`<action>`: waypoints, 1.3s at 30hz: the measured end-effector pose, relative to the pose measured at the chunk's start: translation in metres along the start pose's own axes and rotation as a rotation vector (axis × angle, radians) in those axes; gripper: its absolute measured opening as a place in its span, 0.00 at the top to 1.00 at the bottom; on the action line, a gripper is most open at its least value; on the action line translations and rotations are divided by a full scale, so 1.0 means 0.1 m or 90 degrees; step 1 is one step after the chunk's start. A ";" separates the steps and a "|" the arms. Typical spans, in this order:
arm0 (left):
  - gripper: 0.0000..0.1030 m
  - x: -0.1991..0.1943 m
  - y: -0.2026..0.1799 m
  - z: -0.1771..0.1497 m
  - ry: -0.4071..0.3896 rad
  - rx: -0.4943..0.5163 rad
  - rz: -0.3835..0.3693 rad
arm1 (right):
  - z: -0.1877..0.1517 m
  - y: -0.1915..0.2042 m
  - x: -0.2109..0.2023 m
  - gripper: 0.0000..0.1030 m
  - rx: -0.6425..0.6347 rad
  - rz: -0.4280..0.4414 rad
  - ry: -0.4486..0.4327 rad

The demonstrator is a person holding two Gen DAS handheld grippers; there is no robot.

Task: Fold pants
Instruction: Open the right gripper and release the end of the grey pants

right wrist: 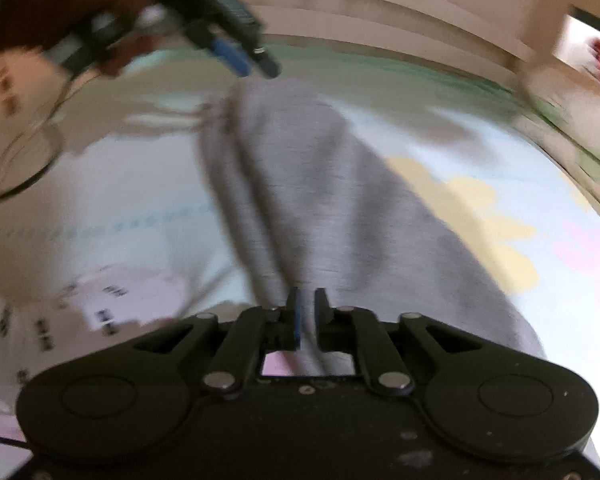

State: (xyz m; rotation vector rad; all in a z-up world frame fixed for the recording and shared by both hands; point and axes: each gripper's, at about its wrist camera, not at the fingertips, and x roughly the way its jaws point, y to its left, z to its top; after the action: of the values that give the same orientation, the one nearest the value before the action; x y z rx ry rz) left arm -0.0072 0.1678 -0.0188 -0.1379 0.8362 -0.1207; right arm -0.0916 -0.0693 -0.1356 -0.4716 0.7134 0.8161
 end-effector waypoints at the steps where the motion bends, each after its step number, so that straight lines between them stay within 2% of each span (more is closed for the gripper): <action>1: 0.31 0.04 -0.13 -0.01 0.010 0.043 -0.026 | -0.01 -0.06 0.01 0.90 0.012 -0.015 0.011; 4: 0.27 0.19 -0.49 -0.11 0.059 0.171 -0.096 | -0.08 -0.14 -0.01 0.90 0.012 -0.034 0.030; 7: 0.24 0.28 -0.77 -0.27 0.101 0.291 -0.136 | -0.19 -0.13 -0.01 0.88 -0.003 -0.028 0.049; 10: 0.23 0.30 -0.91 -0.40 0.116 0.356 -0.155 | -0.26 -0.05 -0.02 0.85 -0.027 -0.021 0.051; 14: 0.22 0.39 -0.92 -0.43 0.135 0.382 -0.145 | -0.33 0.03 0.03 0.74 -0.058 -0.031 0.049; 19: 0.22 0.53 -0.93 -0.44 0.150 0.373 -0.140 | -0.38 0.04 0.13 0.74 -0.087 -0.060 0.052; 20: 0.22 0.55 -0.94 -0.44 0.152 0.376 -0.141 | -0.39 0.02 0.16 0.77 -0.090 -0.063 0.053; 21: 0.22 0.52 -0.97 -0.47 0.152 0.382 -0.144 | -0.38 -0.01 0.16 0.95 -0.082 -0.060 0.054; 25: 0.22 0.54 -1.09 -0.52 0.142 0.422 -0.150 | -0.27 -0.22 0.06 0.97 0.007 -0.071 0.028; 27: 0.22 0.52 -1.15 -0.54 0.120 0.445 -0.135 | -0.20 -0.35 -0.02 0.97 0.050 -0.064 0.013; 30: 0.21 0.54 -1.20 -0.54 0.094 0.459 -0.096 | -0.12 -0.45 -0.09 0.97 0.066 -0.064 0.004; 33: 0.22 0.62 -1.20 -0.55 0.099 0.484 -0.068 | -0.12 -0.45 -0.16 0.97 0.077 -0.064 0.000; 34: 0.23 0.63 -1.18 -0.54 0.107 0.490 -0.075 | -0.13 -0.44 -0.17 0.97 0.075 -0.066 -0.001; 37: 0.43 0.56 -1.14 -0.47 0.122 0.494 -0.087 | -0.14 -0.37 -0.21 0.97 0.059 -0.066 -0.003; 39: 0.44 0.41 -1.13 -0.43 0.125 0.501 -0.100 | -0.15 -0.33 -0.28 0.97 0.050 -0.064 -0.009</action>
State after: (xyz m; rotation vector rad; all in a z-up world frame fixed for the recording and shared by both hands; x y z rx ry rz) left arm -0.0174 0.0471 -0.0579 0.5572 0.9182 -0.6065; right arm -0.0845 -0.1120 -0.1215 -0.4276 0.7000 0.6940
